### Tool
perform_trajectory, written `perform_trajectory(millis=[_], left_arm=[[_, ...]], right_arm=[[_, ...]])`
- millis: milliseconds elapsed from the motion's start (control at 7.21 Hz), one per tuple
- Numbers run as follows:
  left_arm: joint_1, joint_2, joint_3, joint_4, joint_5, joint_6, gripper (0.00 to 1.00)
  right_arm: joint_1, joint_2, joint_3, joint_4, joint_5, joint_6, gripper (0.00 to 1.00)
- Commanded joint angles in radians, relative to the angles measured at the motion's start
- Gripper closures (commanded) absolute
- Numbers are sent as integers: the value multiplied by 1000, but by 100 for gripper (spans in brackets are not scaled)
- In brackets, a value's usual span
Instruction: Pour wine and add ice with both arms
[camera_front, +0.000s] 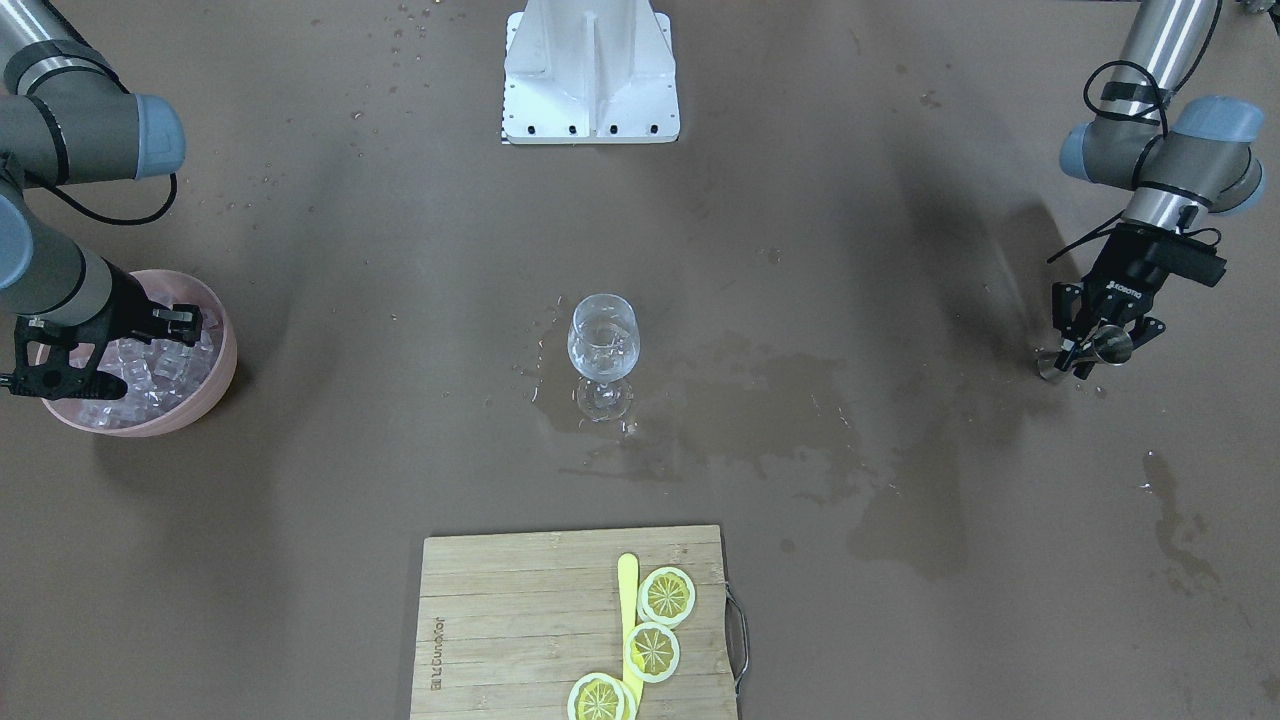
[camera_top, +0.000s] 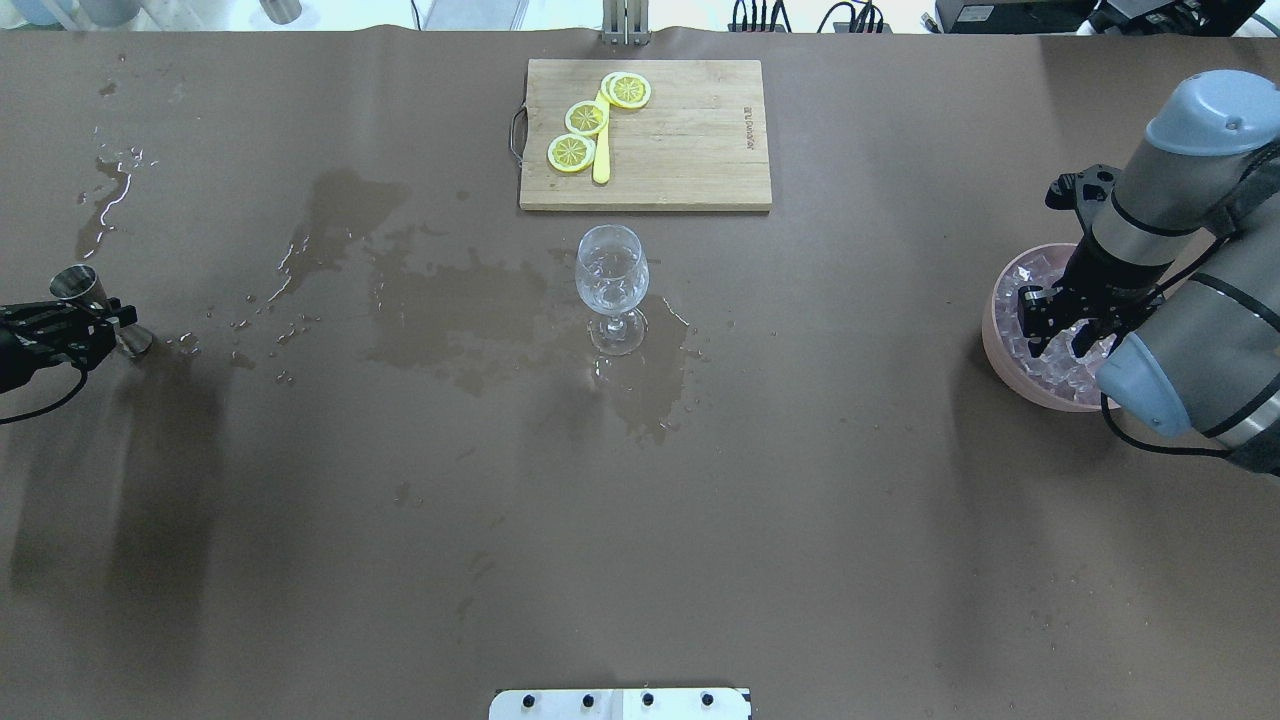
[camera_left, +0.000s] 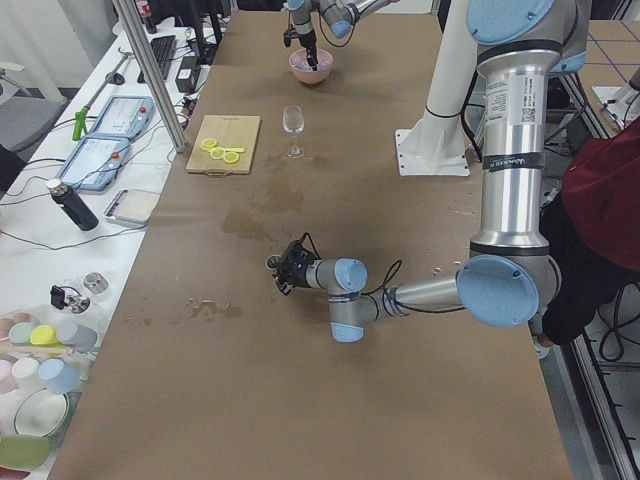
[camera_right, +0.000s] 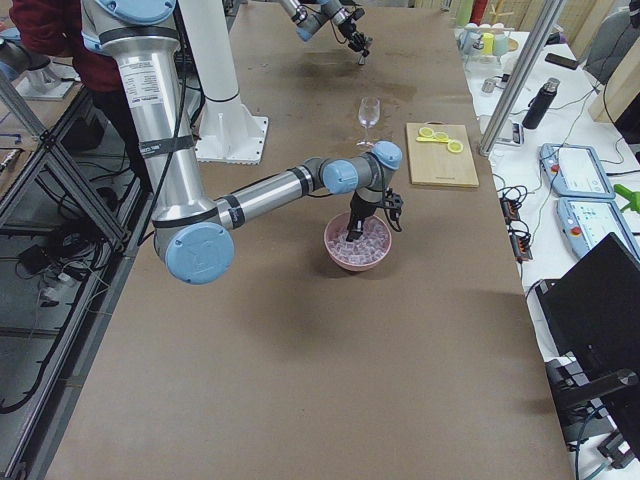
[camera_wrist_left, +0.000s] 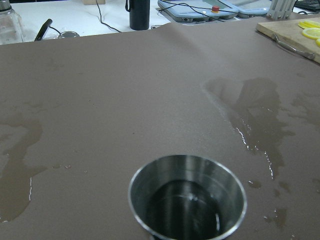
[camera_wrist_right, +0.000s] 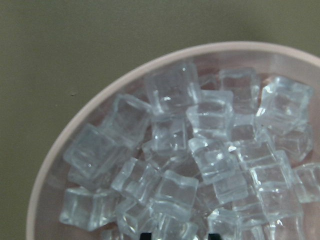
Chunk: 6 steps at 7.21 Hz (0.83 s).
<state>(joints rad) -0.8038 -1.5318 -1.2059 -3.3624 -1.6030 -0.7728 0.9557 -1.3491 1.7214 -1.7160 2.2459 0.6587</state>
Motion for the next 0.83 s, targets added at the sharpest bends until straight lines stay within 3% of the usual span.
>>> perform_trajectory(millis=[0, 416, 694], left_arm=[[0, -11, -12, 3, -2, 0, 100], [0, -27, -65, 23, -11, -5, 100], [0, -68, -111, 90, -11, -16, 100]], right_arm=[[-2, -1, -5, -1, -6, -1, 53], [-2, 1, -19, 0, -37, -4, 52], [-2, 4, -13, -1, -37, 1, 70]])
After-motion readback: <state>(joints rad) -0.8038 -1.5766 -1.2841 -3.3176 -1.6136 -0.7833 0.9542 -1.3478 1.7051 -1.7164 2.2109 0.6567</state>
